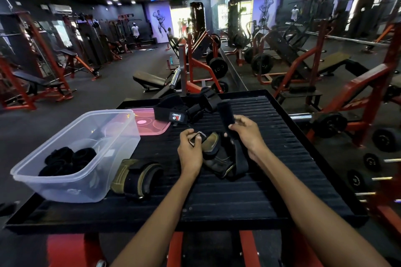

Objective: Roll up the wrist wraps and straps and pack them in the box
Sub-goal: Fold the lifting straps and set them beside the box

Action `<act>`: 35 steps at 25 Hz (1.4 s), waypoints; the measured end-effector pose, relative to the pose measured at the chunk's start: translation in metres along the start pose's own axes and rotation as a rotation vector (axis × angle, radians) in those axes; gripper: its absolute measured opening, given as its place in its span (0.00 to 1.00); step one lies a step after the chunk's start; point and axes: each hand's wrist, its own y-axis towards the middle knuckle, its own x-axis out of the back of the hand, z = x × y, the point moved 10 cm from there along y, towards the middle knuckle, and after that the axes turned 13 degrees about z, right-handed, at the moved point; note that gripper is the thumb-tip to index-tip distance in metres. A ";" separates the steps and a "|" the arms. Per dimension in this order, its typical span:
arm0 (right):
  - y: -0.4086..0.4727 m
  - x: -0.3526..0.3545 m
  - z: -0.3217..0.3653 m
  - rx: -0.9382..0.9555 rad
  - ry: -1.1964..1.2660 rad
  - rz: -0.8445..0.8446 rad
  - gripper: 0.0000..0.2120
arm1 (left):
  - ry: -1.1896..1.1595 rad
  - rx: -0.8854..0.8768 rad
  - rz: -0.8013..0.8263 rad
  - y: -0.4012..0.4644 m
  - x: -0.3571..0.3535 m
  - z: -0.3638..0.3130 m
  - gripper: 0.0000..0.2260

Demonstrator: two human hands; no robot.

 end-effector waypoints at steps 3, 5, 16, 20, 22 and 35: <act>0.000 -0.013 0.001 -0.016 -0.113 0.120 0.15 | -0.029 -0.036 0.008 0.000 0.000 -0.003 0.11; -0.003 -0.022 0.003 -0.022 -0.193 0.180 0.11 | -0.016 -0.073 0.001 0.001 0.001 -0.005 0.11; -0.006 -0.029 -0.001 -0.103 -0.232 0.250 0.08 | 0.025 -0.219 0.019 -0.006 -0.001 -0.019 0.08; -0.006 -0.031 0.005 -0.020 -0.234 0.238 0.08 | 0.026 -0.245 0.062 -0.004 -0.006 -0.021 0.10; -0.004 -0.033 0.009 0.048 -0.285 0.244 0.07 | 0.047 -0.293 0.082 -0.005 -0.008 -0.026 0.12; 0.007 -0.039 -0.003 0.086 -0.602 0.287 0.19 | 0.240 -0.522 0.265 -0.025 -0.031 -0.053 0.32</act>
